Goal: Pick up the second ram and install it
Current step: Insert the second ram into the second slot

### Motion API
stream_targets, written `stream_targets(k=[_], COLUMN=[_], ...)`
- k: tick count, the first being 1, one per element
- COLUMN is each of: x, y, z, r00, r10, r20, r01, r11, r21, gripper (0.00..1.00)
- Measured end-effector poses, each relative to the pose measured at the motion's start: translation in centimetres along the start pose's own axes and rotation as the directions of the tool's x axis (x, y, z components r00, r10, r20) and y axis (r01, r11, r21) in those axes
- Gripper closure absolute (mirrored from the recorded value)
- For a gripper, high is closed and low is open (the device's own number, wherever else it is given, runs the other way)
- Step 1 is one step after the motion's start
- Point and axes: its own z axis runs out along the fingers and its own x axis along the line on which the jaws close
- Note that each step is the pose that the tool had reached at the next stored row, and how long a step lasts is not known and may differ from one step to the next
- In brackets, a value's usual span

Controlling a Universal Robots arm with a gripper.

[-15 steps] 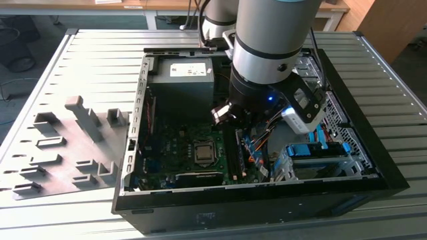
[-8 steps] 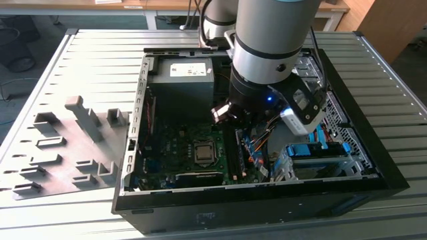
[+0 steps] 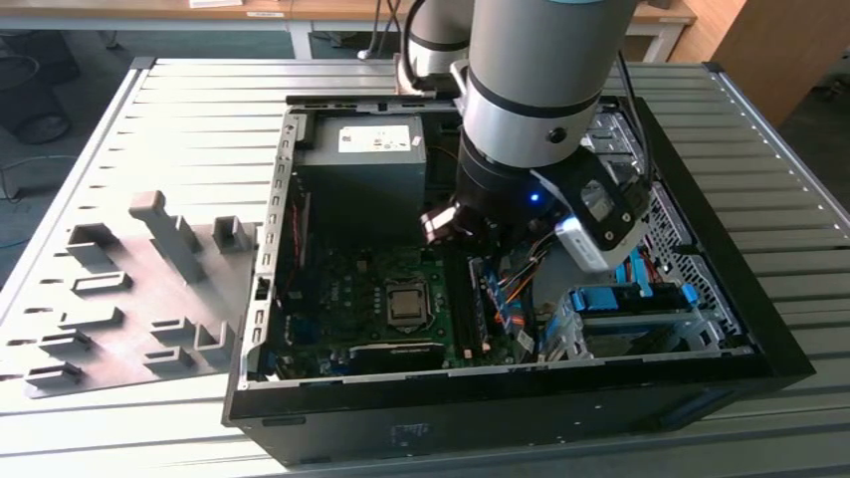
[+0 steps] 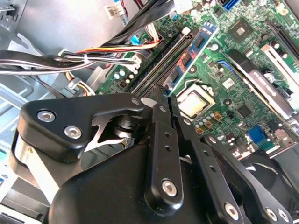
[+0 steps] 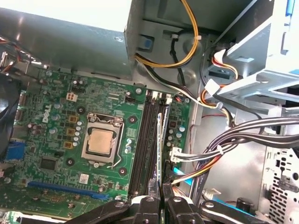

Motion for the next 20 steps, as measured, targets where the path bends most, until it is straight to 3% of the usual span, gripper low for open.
stream_targets(k=[12, 20], x=[0.0, 0.0], y=[0.0, 0.0], z=[0.02, 0.05], r00=[0.9982, 0.994], r10=[0.06, 0.109], r20=[0.0039, 0.0075], r01=[-0.06, -0.109], r11=[0.9982, 0.994], r21=[0.0058, 0.0099], gripper=[0.86, 0.86])
